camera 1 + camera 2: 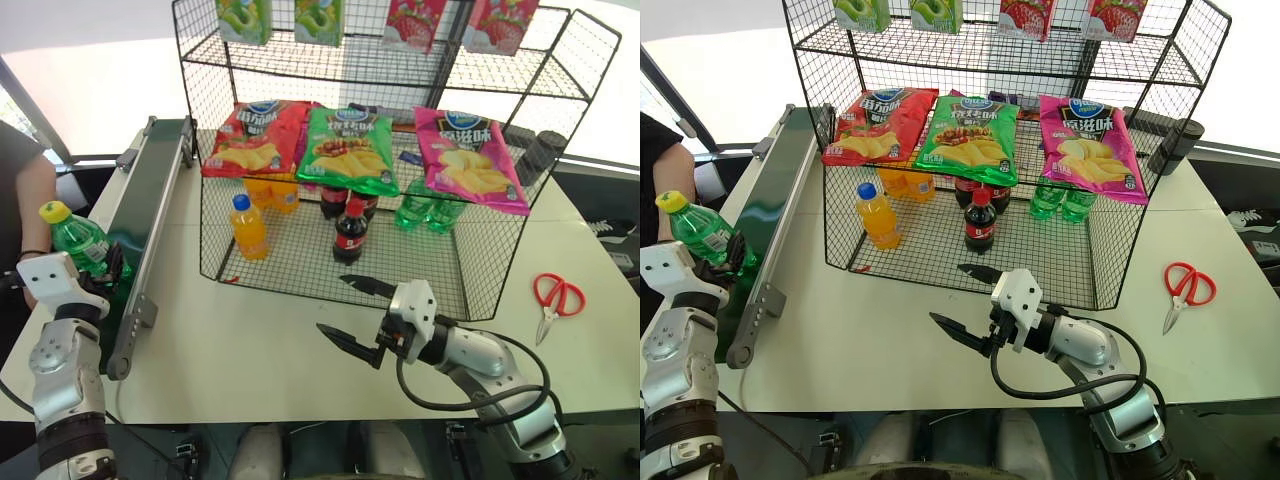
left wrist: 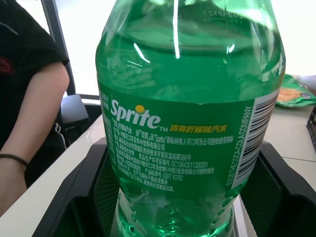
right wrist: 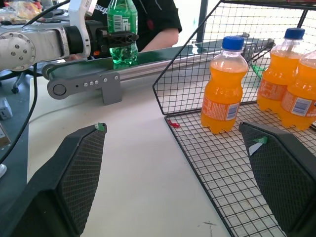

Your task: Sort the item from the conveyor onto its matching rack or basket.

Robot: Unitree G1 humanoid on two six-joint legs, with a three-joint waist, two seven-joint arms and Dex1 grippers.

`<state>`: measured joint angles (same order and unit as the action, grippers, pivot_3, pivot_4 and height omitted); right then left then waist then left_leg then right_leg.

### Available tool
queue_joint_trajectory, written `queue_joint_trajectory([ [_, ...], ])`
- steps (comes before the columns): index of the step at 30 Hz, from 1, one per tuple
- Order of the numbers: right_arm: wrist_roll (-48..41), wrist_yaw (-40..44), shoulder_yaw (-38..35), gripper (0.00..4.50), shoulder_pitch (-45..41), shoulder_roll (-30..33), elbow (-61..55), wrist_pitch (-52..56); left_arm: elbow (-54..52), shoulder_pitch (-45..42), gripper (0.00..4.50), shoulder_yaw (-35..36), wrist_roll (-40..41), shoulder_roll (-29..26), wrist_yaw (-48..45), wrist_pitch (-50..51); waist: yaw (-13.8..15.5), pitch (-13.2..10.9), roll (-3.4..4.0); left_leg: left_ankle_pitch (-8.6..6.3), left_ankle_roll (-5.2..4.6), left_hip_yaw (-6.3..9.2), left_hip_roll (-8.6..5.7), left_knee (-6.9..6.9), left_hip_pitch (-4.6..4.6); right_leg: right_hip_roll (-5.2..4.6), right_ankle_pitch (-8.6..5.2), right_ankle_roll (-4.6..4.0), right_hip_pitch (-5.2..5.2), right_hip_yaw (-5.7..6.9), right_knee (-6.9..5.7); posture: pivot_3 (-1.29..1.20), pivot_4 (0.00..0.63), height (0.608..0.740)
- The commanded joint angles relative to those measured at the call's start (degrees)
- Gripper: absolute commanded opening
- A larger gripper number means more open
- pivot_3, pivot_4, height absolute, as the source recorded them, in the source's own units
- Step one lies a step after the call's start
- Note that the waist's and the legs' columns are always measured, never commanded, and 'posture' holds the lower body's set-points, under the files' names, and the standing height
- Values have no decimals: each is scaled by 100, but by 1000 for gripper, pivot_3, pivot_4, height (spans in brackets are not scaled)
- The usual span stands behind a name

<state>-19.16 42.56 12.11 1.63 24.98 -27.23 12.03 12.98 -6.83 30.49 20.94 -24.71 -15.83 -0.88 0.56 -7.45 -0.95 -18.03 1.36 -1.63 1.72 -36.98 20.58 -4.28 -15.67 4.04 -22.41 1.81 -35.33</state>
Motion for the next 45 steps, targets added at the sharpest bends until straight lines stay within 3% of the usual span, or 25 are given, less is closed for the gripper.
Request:
queue_joint_trajectory([
  [1,-126,-14,-50,4500,-78,-16,-232,32,-428,-115,2841,113,161,-127,-91,-167,-1,-1,-2,0,0,0,0,0,1,0,0,0,0,0,0,0,150,740],
  [7,-152,-45,-259,4500,-251,70,-189,87,-1492,-110,2841,-73,537,-402,-735,-12,-8,-2,-34,1,2,1,0,-3,35,-1,1,0,-28,2,1,0,150,740],
  [13,-555,57,-610,4500,-482,183,-165,341,-2863,462,2841,-868,1020,-642,-1817,583,-41,-8,-9,2,4,3,-22,-3,52,-23,7,10,-36,4,8,0,150,740],
  [17,-837,124,-746,4500,-556,228,-293,536,-3402,810,2841,-1786,789,-862,-2467,868,-126,-12,-4,2,2,3,-26,-2,54,-26,1,0,-35,5,12,0,150,740],
  [27,-905,-338,-342,4500,-689,-156,-577,967,-2264,-274,2841,-3843,164,256,-3432,408,-105,-15,2,3,-2,6,-31,-21,59,-13,12,19,-32,10,0,0,150,740],
  [32,-811,-580,-368,4500,-552,-189,-625,969,-1839,-739,2841,-4228,90,602,-3868,196,-111,-15,2,2,-7,7,-31,-26,62,6,18,32,-32,11,2,0,150,740],
  [41,-751,-650,-480,4500,-356,-133,-578,876,-1538,-1108,2841,-4376,5,746,-4390,-17,-111,-15,2,2,-7,19,-10,-38,59,68,21,39,-26,6,-1,0,150,740],
  [45,-862,-617,-565,3248,-337,-186,-554,870,-1513,-1142,2841,-4366,-45,730,-4492,0,-106,-15,2,2,-7,24,1,-38,57,76,21,39,-27,7,-3,0,150,740],
])
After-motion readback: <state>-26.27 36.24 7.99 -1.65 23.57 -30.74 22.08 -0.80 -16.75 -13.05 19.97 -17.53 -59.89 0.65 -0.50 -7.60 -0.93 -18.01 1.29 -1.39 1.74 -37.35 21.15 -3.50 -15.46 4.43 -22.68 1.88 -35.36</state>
